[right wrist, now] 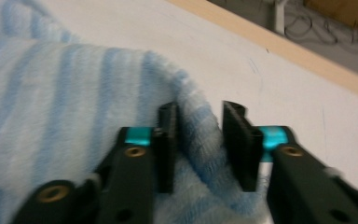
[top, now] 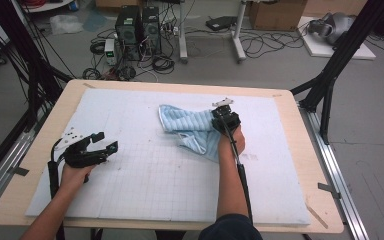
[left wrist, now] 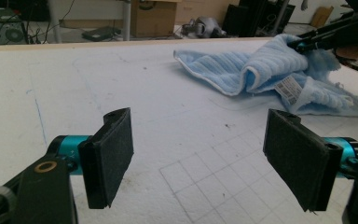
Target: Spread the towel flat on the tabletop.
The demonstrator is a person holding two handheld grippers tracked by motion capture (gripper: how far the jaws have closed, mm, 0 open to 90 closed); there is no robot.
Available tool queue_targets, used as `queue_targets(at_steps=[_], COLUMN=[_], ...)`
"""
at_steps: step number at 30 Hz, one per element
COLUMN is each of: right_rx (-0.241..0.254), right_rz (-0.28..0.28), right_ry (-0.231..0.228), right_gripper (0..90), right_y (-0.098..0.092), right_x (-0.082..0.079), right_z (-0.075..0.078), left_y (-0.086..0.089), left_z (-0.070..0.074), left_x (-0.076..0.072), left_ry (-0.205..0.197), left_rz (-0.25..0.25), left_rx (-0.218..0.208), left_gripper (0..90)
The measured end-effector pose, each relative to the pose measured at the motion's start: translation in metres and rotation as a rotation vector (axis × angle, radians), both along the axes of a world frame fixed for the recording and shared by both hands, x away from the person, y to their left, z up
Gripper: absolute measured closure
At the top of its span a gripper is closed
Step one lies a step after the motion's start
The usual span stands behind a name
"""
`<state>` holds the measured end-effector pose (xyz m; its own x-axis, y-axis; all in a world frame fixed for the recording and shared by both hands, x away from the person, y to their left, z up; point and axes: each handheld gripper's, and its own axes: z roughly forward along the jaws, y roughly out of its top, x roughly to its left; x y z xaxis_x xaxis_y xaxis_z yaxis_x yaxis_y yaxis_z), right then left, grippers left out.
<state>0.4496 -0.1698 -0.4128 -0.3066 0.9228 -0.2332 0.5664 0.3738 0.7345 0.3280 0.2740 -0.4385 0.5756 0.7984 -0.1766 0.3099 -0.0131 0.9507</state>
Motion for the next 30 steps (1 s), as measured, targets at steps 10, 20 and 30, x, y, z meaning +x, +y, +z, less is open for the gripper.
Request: queue_targets(at_steps=[10, 20, 30], right_rx=[0.153, 0.115, 0.264], right_rz=[0.166, 0.364, 0.448], right_ry=[-0.06, 0.183, 0.238], right_gripper=[44.6, 38.7, 78.2], right_y=[-0.004, 0.024, 0.02], right_x=[-0.048, -0.097, -0.099], right_z=[0.017, -0.027, -0.029], left_y=[0.0, -0.001, -0.001], left_z=[0.0, 0.001, 0.0], left_x=[0.0, -0.001, 0.0], left_ry=[0.001, -0.004, -0.001], left_rz=[0.0, -0.001, 0.002], left_rx=[0.005, 0.01, 0.006], left_gripper=[24.5, 24.5, 24.5])
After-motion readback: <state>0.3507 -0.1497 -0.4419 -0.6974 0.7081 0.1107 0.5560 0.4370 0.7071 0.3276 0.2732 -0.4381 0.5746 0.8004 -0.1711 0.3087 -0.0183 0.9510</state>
